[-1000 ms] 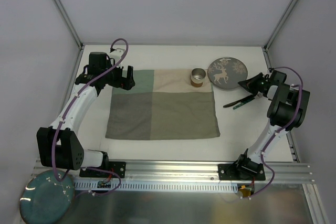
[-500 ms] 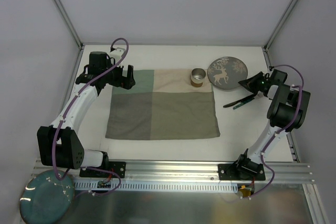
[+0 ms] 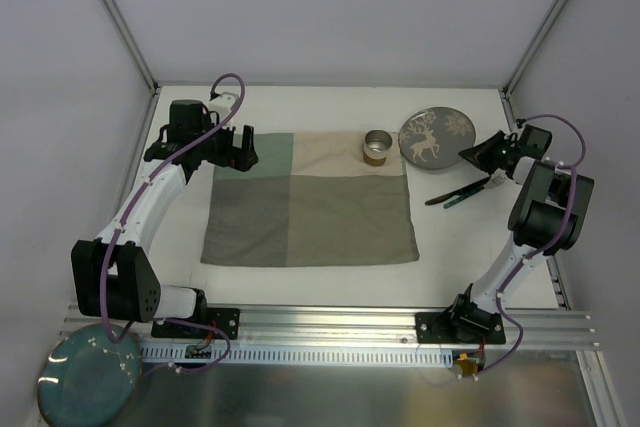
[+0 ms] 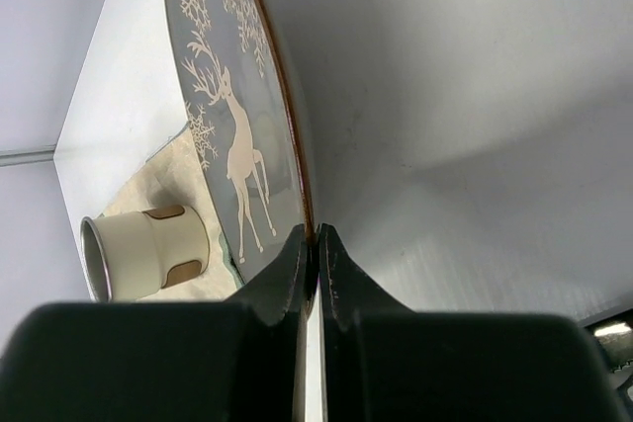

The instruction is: Set the dinner table for one person

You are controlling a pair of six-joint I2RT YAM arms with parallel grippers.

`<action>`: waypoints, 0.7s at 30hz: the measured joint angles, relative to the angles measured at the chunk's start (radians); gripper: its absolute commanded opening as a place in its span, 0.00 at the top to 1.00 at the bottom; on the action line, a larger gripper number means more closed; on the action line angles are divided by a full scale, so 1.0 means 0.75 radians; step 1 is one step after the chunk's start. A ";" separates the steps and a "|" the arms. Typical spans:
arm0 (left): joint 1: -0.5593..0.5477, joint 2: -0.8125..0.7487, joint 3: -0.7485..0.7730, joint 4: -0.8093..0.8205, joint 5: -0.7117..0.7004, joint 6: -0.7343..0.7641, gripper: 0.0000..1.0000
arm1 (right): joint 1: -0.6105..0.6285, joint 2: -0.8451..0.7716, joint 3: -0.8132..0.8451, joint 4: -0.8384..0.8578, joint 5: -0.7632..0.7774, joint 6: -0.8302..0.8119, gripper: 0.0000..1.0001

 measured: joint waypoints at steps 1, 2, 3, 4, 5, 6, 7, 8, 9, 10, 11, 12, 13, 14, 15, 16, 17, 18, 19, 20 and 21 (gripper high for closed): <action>0.000 0.000 0.000 0.000 0.000 0.000 0.01 | 0.000 0.000 0.007 -0.004 0.004 -0.003 1.00; 0.000 0.000 0.000 0.001 0.001 0.000 0.01 | -0.001 0.000 0.015 -0.010 0.007 -0.004 1.00; 0.000 0.000 -0.001 0.001 0.002 0.000 0.01 | -0.002 0.000 0.023 -0.014 0.009 -0.005 1.00; 0.000 0.000 -0.001 0.001 0.002 -0.001 0.01 | -0.004 0.000 0.033 -0.021 0.014 -0.006 1.00; 0.000 0.000 -0.001 0.002 0.003 -0.001 0.01 | -0.005 0.000 0.041 -0.024 0.017 -0.007 1.00; 0.000 0.000 -0.001 0.003 0.003 -0.001 0.01 | -0.007 0.000 0.048 -0.026 0.020 -0.008 1.00; 0.000 0.000 -0.001 0.004 0.003 -0.001 0.01 | -0.010 0.000 0.056 -0.031 0.023 -0.008 1.00; 0.000 0.000 -0.001 0.006 0.004 -0.001 0.01 | -0.012 0.000 0.060 -0.031 0.026 -0.009 1.00; 0.000 0.000 -0.001 0.008 0.005 -0.001 0.01 | -0.015 0.000 0.065 -0.034 0.027 -0.009 1.00; 0.000 0.000 -0.001 0.010 0.005 -0.002 0.01 | -0.018 0.000 0.068 -0.036 0.030 -0.009 1.00; 0.000 0.000 -0.001 0.011 0.006 -0.002 0.01 | -0.021 0.000 0.072 -0.040 0.031 -0.009 1.00; 0.000 0.000 -0.001 0.011 0.007 -0.002 0.01 | -0.023 0.000 0.073 -0.041 0.031 -0.009 1.00; 0.000 0.000 -0.001 0.011 0.007 -0.002 0.01 | -0.025 0.000 0.073 -0.041 0.031 -0.009 1.00; 0.000 0.000 -0.003 0.013 0.008 -0.003 0.01 | -0.026 0.000 0.073 -0.041 0.031 -0.009 1.00; 0.000 0.000 -0.006 0.015 0.008 -0.003 0.01 | -0.026 0.000 0.073 -0.042 0.031 -0.009 1.00; 0.000 0.000 -0.010 0.018 0.008 -0.003 0.01 | -0.026 0.000 0.073 -0.044 0.031 -0.008 1.00; 0.000 0.000 -0.014 0.018 0.008 -0.004 0.01 | -0.026 0.000 0.073 -0.044 0.030 -0.007 1.00; 0.000 0.000 -0.017 0.019 0.008 -0.004 0.01 | -0.027 0.000 0.073 -0.045 0.028 -0.005 1.00; 0.000 0.000 -0.019 0.019 0.008 -0.004 0.01 | -0.027 0.000 0.073 -0.044 0.027 -0.003 1.00; 0.000 0.000 -0.020 0.020 0.008 -0.005 0.01 | -0.027 0.000 0.073 -0.044 0.026 -0.001 1.00; 0.000 0.000 -0.021 0.020 0.008 -0.005 0.01 | -0.027 0.000 0.075 -0.045 0.026 0.002 1.00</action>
